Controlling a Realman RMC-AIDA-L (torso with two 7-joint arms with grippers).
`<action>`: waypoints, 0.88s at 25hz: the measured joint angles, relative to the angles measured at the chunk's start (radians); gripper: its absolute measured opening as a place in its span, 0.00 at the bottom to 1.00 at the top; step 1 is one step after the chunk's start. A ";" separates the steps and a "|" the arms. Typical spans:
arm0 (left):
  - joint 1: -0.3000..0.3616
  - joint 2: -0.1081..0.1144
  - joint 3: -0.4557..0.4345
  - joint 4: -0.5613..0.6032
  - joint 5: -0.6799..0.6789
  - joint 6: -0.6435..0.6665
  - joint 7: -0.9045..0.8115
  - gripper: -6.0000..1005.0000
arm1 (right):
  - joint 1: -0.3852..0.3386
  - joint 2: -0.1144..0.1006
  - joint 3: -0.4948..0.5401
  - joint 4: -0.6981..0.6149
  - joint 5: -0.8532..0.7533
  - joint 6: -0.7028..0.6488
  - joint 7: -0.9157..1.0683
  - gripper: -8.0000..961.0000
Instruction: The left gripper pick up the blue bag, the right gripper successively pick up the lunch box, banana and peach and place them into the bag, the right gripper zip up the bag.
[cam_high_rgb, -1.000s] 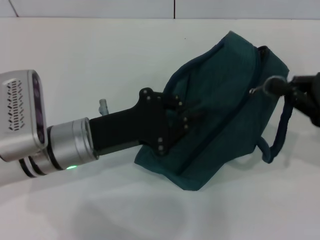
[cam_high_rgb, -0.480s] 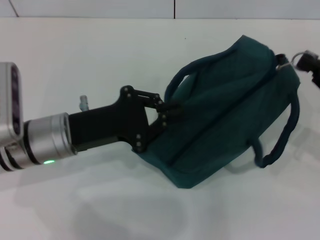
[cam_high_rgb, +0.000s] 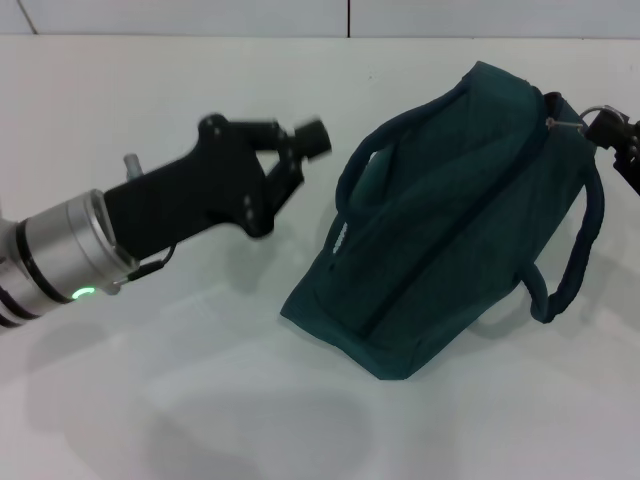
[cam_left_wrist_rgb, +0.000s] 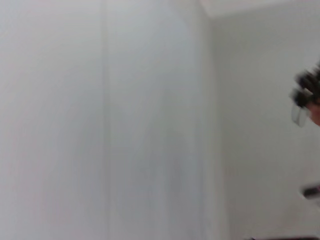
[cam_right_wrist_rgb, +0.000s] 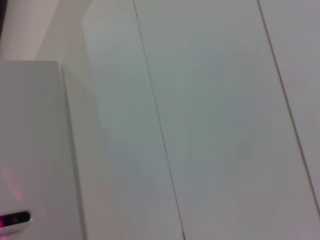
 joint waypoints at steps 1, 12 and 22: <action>0.007 -0.011 -0.019 0.001 -0.002 -0.001 0.000 0.02 | 0.000 0.001 0.000 0.000 0.000 -0.002 0.002 0.02; 0.000 -0.032 -0.059 0.283 0.176 -0.010 -0.429 0.22 | 0.010 -0.001 -0.001 -0.001 -0.002 -0.020 0.009 0.02; -0.077 -0.059 0.000 0.472 0.394 -0.269 -0.746 0.72 | 0.032 0.003 -0.002 -0.001 -0.025 -0.015 0.010 0.03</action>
